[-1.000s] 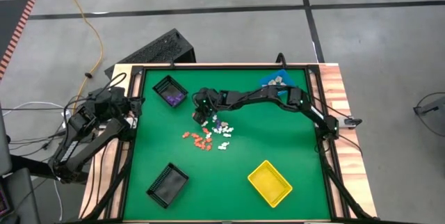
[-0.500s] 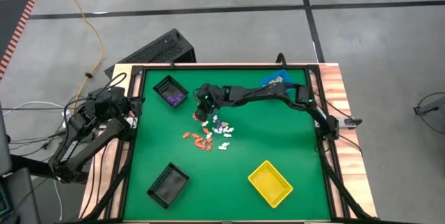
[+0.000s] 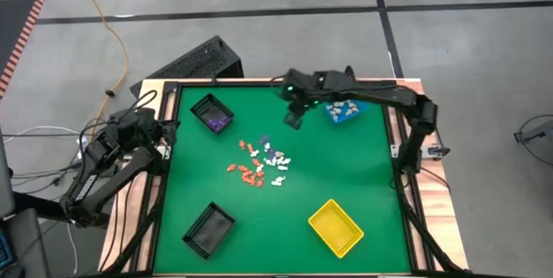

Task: Sort Halloween decoration
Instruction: Put the skull toy into the blue basket

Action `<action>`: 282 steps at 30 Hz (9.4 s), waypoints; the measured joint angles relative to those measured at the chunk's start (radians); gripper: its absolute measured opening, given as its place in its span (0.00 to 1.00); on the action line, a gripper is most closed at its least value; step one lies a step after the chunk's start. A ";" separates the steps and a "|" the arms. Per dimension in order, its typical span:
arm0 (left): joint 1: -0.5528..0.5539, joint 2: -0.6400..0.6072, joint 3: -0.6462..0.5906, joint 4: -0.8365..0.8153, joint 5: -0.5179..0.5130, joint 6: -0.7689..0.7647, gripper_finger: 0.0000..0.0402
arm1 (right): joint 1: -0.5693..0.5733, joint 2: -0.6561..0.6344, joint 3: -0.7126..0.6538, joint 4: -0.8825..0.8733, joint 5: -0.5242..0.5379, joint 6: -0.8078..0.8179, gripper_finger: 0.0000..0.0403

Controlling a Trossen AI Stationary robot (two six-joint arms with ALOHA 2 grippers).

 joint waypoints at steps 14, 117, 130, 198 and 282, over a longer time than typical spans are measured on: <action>0.000 0.000 0.000 0.000 0.000 0.000 0.36 | -0.175 -0.375 -0.637 0.045 0.070 0.267 0.29; 0.000 0.000 0.000 -0.003 0.019 0.004 0.36 | 0.224 -0.020 -0.670 0.685 -0.051 0.306 0.45; 0.000 0.000 0.000 -0.003 0.019 -0.003 0.36 | 0.319 -0.028 -0.669 0.721 0.040 0.391 0.50; 0.000 0.000 0.000 -0.003 0.018 -0.003 0.36 | 0.307 -0.020 -0.780 1.119 0.083 0.418 0.32; 0.000 -0.002 0.000 -0.001 0.020 0.008 0.36 | 0.028 -0.391 -0.823 0.687 0.517 0.334 0.30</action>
